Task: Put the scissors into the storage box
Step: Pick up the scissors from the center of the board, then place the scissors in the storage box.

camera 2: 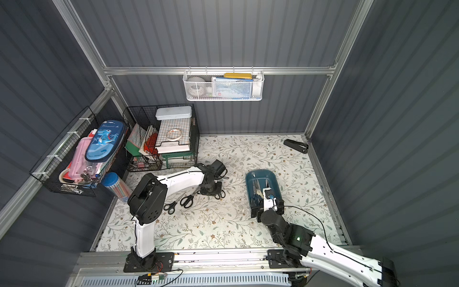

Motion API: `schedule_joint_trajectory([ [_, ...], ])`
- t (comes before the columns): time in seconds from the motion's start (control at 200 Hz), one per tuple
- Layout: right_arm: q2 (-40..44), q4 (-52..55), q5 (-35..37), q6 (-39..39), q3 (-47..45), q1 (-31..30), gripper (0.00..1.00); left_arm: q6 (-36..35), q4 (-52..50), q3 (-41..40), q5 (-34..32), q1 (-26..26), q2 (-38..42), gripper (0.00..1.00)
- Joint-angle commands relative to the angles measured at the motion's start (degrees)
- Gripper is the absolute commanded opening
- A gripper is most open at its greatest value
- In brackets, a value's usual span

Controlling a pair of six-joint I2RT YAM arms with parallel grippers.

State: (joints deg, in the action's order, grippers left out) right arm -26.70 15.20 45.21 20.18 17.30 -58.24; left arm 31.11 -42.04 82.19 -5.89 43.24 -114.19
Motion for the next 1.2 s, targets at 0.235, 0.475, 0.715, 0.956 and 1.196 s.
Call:
schedule_joint_trajectory([
  [0.235, 15.68, 6.74, 5.48, 3.25, -0.88, -0.20, 0.99, -6.40, -4.08, 11.79, 1.10, 1.23, 5.22, 0.00],
  [0.475, 24.12, 12.50, 10.19, 5.70, -1.22, -0.21, 0.99, -7.13, -9.24, 26.29, 3.49, 7.42, -2.57, 0.00],
  [0.715, 21.96, 12.82, 10.60, 6.71, -0.60, -0.21, 0.99, -3.33, -4.19, 29.46, 10.93, 11.41, -7.06, 0.00],
  [0.956, 21.07, 12.57, 10.94, 6.92, -0.68, -0.18, 0.99, -1.43, -3.75, 33.49, 15.50, 14.53, -12.48, 0.00],
  [1.196, 20.64, 12.31, 10.74, 6.84, -0.60, -0.19, 0.99, 1.25, -1.59, 31.86, 15.55, 14.76, -14.60, 0.00],
])
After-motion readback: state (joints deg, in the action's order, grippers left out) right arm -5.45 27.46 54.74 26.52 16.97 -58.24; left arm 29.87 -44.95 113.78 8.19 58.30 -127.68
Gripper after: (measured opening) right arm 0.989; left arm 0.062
